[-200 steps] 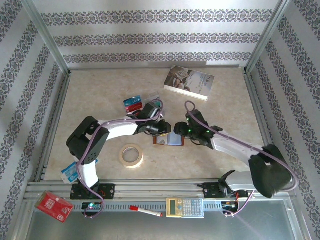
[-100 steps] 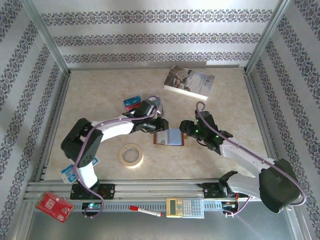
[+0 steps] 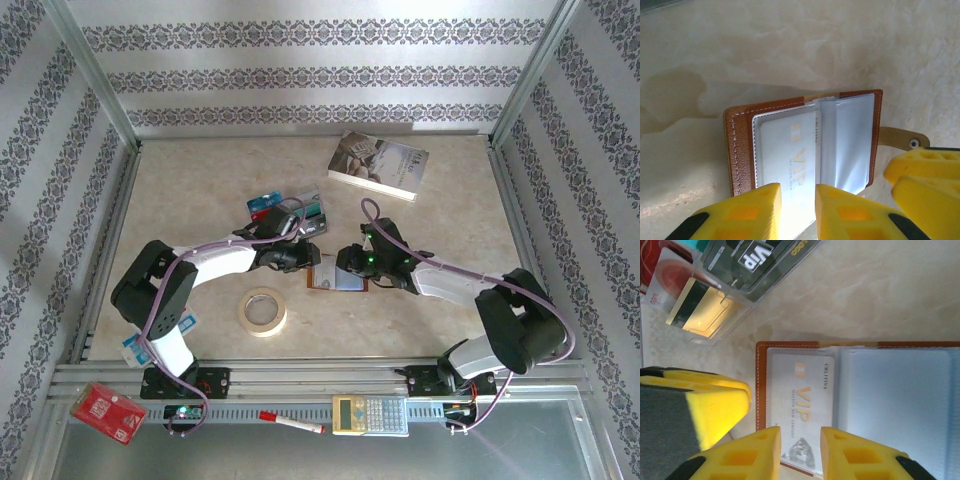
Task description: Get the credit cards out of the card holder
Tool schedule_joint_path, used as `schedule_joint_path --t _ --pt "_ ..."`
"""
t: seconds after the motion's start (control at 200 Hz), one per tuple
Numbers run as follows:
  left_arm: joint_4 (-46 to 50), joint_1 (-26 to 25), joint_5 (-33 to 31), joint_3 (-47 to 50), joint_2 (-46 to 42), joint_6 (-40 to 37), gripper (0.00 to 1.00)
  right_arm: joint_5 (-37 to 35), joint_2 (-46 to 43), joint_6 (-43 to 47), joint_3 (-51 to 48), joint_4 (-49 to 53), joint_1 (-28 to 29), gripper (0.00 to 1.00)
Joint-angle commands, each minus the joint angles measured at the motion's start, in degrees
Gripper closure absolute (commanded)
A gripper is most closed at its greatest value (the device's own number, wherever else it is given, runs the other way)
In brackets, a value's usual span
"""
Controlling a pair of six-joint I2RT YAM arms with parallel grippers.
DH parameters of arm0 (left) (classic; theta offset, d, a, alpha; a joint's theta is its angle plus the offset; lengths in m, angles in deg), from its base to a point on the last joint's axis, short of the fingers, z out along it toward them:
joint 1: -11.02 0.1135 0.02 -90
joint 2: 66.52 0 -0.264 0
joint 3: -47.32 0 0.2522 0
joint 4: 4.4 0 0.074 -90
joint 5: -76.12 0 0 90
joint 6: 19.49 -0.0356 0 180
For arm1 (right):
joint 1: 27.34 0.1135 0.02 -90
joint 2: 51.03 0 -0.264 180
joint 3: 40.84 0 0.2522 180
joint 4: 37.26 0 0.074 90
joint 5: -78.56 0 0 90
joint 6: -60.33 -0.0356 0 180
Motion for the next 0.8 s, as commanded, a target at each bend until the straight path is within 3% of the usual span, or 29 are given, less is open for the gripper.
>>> schedule_joint_path --t 0.0,0.315,0.799 --pt "0.3 0.0 -0.5 0.6 1.0 0.2 0.75 0.9 1.8 -1.1 2.0 -1.8 1.1 0.73" --pt "-2.5 -0.1 1.8 1.0 3.8 1.7 0.77 1.2 6.2 -1.7 3.2 -1.8 1.5 0.78" --pt "-1.1 0.0 -1.9 2.5 5.4 1.7 0.86 1.4 9.5 -1.2 3.3 -2.0 1.1 0.84"
